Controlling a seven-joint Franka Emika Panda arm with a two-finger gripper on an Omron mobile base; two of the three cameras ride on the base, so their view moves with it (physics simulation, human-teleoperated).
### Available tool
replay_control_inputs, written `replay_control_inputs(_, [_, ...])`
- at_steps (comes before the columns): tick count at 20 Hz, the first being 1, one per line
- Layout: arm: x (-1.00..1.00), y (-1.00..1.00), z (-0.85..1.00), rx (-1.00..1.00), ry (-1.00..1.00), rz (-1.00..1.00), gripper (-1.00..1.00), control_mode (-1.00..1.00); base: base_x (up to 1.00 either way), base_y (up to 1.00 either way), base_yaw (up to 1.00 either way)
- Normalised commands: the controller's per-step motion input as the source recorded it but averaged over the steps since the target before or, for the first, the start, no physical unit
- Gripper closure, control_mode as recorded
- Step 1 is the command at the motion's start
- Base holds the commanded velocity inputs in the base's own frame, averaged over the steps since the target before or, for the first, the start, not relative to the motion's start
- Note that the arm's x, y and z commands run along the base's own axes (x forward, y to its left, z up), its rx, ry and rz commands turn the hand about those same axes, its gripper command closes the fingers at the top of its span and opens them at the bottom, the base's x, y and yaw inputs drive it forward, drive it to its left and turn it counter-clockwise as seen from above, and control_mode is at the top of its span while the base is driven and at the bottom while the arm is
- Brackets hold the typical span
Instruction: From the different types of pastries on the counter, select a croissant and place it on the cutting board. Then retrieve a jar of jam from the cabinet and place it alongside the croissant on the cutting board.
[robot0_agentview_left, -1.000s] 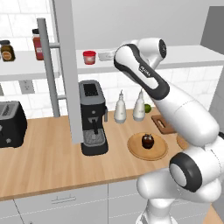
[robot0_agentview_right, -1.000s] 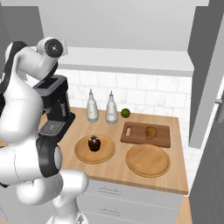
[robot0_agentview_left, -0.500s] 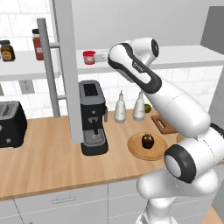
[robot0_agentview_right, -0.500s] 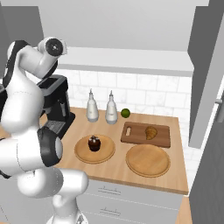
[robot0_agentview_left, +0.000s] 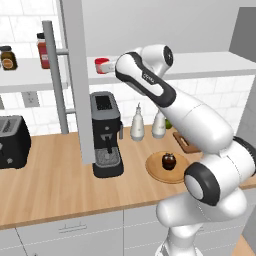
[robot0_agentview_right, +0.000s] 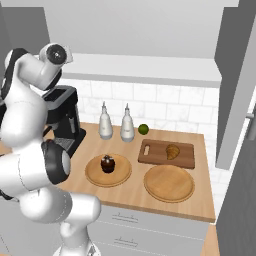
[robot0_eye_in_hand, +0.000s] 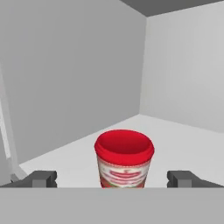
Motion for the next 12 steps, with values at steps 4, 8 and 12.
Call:
replay_control_inputs(4, [0.19,-0.02,0.0,0.0,0.0,0.0,-1.0,-1.0,0.0,0.0,0.0])
replay_control_inputs(8, [0.27,0.03,0.0,0.0,0.0,0.0,-1.0,-1.0,0.0,0.0,0.0])
replay_control_inputs(12, [0.16,0.15,-0.03,0.0,0.0,0.0,-1.0,-1.0,0.0,0.0,0.0])
